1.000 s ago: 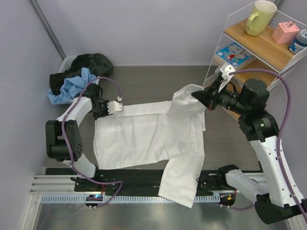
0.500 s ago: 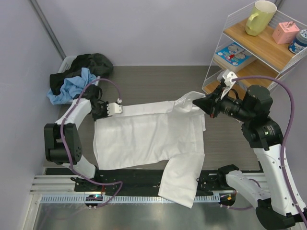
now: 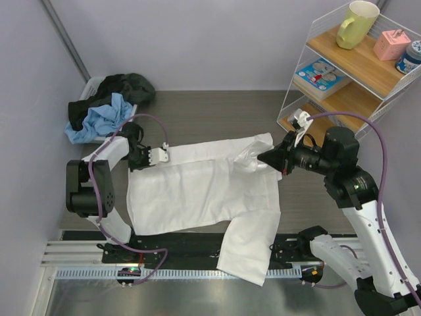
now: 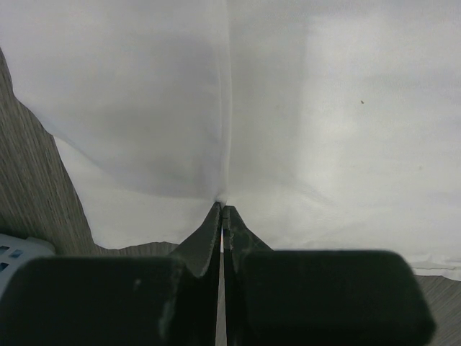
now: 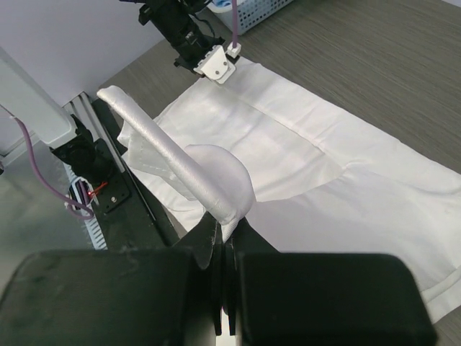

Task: Fold and stack the long sleeve shirts
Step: Fold the shirt

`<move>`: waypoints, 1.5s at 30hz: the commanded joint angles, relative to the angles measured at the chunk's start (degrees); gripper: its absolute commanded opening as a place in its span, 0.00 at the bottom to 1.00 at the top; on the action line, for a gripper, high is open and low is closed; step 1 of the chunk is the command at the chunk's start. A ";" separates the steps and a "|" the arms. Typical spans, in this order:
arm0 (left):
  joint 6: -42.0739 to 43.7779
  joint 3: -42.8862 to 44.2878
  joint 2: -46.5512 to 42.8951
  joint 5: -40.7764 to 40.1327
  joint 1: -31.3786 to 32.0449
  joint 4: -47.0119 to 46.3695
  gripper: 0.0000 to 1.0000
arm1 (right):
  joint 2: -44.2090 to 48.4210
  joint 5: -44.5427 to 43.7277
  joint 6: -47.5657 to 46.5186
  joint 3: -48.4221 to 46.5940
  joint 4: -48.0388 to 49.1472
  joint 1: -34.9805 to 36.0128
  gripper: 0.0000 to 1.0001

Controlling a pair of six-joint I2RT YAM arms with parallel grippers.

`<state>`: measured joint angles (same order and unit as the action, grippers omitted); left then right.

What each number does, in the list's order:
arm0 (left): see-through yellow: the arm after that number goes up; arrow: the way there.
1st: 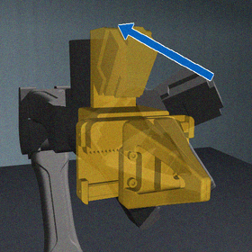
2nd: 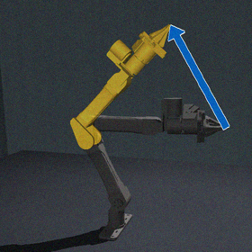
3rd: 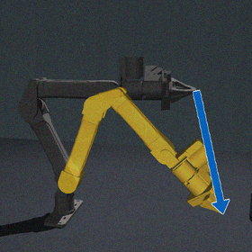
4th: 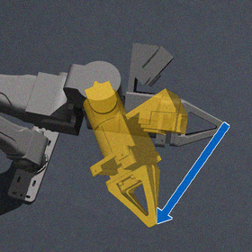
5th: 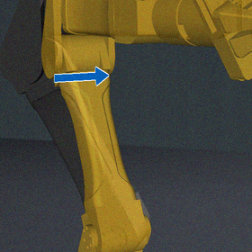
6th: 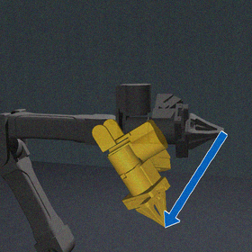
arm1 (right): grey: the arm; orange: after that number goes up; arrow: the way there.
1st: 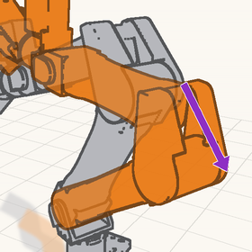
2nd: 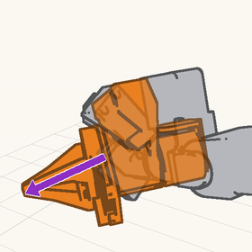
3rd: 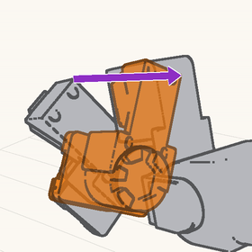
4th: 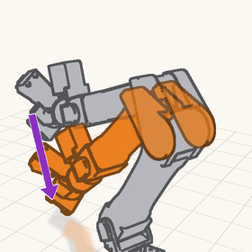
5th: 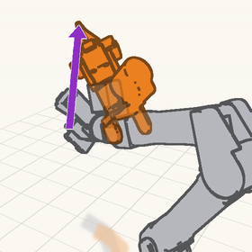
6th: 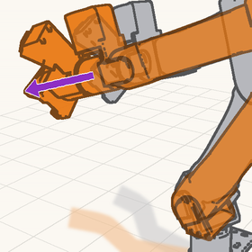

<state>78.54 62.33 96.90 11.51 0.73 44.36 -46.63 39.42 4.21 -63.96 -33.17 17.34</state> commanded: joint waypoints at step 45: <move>-66.57 2.26 -40.84 23.39 29.93 -21.58 1.00 | -9.18 4.79 4.41 7.54 17.52 5.95 0.01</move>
<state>26.79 63.07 52.49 37.45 25.56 32.77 -56.27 44.51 7.97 -56.69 -21.30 21.87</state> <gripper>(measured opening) 0.996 0.028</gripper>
